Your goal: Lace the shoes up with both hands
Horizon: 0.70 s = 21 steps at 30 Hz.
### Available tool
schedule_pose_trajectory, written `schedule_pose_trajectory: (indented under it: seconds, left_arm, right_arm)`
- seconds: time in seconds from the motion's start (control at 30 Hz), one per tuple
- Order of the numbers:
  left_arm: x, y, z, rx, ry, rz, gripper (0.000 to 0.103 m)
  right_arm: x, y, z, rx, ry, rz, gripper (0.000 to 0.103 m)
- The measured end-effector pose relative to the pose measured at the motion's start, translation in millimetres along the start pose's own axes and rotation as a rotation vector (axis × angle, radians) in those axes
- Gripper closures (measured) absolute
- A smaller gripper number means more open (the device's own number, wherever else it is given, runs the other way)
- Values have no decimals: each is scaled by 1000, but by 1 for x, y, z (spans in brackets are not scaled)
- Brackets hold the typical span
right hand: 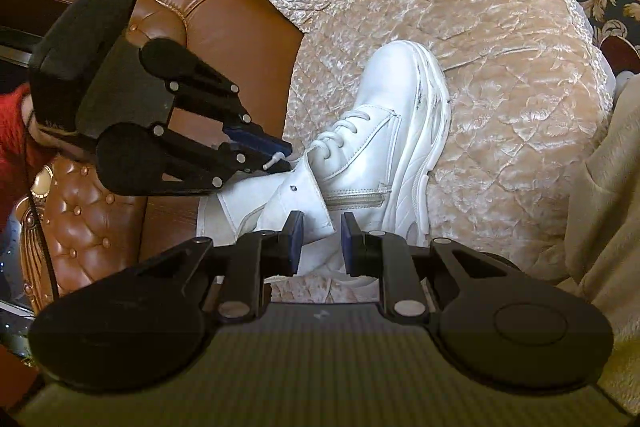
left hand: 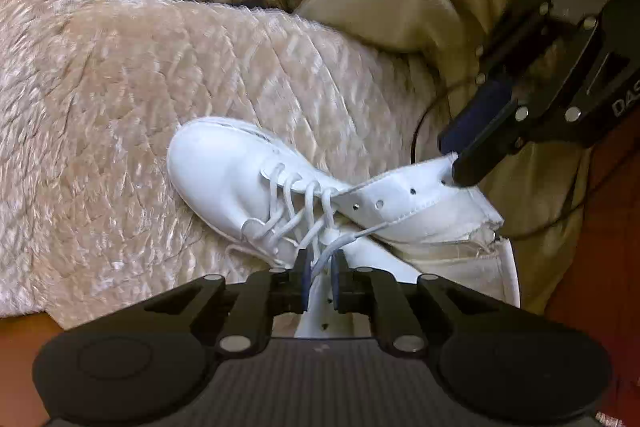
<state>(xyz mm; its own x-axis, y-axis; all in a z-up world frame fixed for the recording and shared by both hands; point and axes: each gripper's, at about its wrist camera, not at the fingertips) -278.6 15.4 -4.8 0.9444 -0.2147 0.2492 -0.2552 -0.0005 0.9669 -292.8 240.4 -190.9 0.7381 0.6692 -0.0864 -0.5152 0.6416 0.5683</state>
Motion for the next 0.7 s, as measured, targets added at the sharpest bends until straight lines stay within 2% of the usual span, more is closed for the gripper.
schedule_pose_trajectory:
  seconds: [0.13, 0.17, 0.4, 0.43, 0.47, 0.53, 0.6, 0.7]
  left_arm:
    - [33, -3, 17, 71, 100, -195, 91]
    - [40, -5, 20, 87, 123, -235, 89]
    - [72, -20, 37, 216, 240, -466, 88]
    - [74, -22, 38, 224, 244, -491, 80]
    - [74, -24, 37, 221, 241, -505, 67]
    - [72, -28, 38, 214, 238, -519, 53]
    - [71, -31, 39, 218, 238, -530, 62]
    - [69, -32, 41, 257, 237, -536, 70]
  right_arm:
    - [0, 0, 1, -2, 6, -7, 79]
    - [0, 0, 1, -4, 8, -8, 79]
    - [-1, 0, 5, 2, 19, -20, 79]
    - [-1, 1, 5, 3, 19, -21, 79]
    - [-1, 1, 5, 3, 18, -22, 79]
    - [-1, 1, 6, 11, 16, -25, 79]
    - [-1, 2, 6, 21, 14, -31, 78]
    - [-1, 3, 6, 24, 5, -40, 78]
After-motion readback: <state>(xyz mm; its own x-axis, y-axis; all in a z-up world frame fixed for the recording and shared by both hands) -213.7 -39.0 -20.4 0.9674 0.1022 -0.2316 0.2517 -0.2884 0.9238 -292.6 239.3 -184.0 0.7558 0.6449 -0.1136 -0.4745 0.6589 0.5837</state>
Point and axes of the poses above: each gripper's, at about its wrist camera, not at the fingertips, and y roughly against the way its jaws point, z to its left, x to its underside, and after that the axes turned 12 degrees about z, right-handed
